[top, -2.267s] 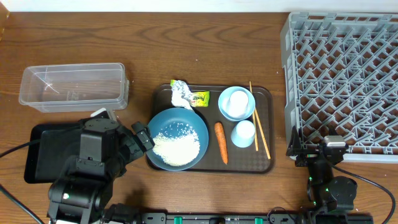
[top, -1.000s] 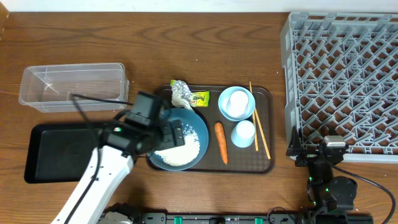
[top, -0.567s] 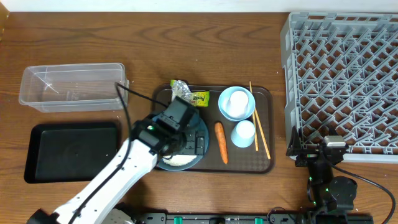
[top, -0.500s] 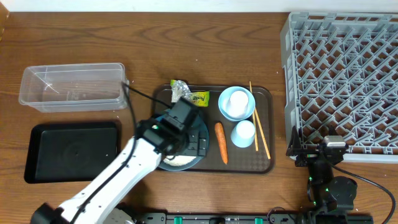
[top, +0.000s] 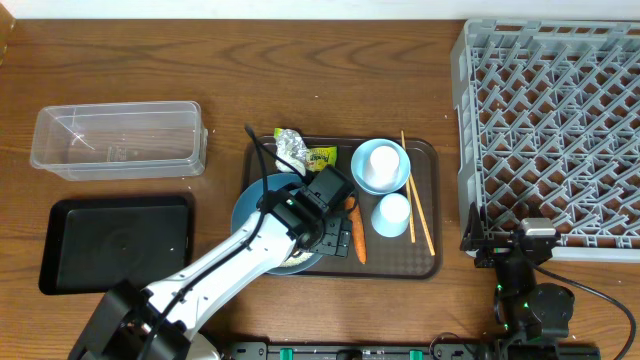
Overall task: Sort waste into correct bins and load items into the dishwasher rack
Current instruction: 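Lower the left gripper and pinch the blue bowl's right rim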
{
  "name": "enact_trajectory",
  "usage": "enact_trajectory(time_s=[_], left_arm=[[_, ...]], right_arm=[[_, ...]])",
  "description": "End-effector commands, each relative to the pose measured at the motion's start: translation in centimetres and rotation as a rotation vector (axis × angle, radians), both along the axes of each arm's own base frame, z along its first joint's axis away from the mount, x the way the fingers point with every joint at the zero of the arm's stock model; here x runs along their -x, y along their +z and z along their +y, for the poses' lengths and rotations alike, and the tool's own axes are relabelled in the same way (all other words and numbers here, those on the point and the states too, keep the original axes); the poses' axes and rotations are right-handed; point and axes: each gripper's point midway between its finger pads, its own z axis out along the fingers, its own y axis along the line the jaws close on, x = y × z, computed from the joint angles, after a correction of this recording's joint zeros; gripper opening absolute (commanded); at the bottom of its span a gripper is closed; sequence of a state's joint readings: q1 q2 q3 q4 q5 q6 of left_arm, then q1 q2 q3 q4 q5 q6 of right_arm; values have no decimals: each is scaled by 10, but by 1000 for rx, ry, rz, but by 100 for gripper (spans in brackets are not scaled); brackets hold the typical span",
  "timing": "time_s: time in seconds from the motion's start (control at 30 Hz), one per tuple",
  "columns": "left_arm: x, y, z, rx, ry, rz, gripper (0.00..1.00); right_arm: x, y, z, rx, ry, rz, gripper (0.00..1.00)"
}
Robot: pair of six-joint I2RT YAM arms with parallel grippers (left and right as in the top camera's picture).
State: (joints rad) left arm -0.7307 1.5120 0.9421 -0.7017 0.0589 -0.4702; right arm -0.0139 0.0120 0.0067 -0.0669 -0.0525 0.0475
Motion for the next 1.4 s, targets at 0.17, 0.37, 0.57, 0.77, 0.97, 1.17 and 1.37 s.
enact_trajectory(time_s=[0.17, 0.37, 0.57, 0.77, 0.97, 1.17, 1.37], left_arm=[[-12, 4, -1, -94, -33, -118, 94], [-9, 0, -5, -144, -70, -149, 94], [-9, -11, -8, -159, -79, -134, 93], [-16, -12, -2, -207, -72, -174, 90], [-18, -14, -3, -215, -71, -181, 90], [-13, -19, -12, -209, -99, -181, 90], [-10, -26, -17, -218, -118, -175, 90]], right_arm=[[0, 0, -2, 12, -8, 0, 99], [0, 0, -2, 12, -8, 0, 99], [0, 0, -2, 12, -7, -1, 99], [0, 0, -2, 12, -8, -1, 99], [0, 0, -2, 12, -8, 0, 99], [0, 0, -2, 12, -8, -1, 99], [0, 0, -2, 12, -8, 0, 99]])
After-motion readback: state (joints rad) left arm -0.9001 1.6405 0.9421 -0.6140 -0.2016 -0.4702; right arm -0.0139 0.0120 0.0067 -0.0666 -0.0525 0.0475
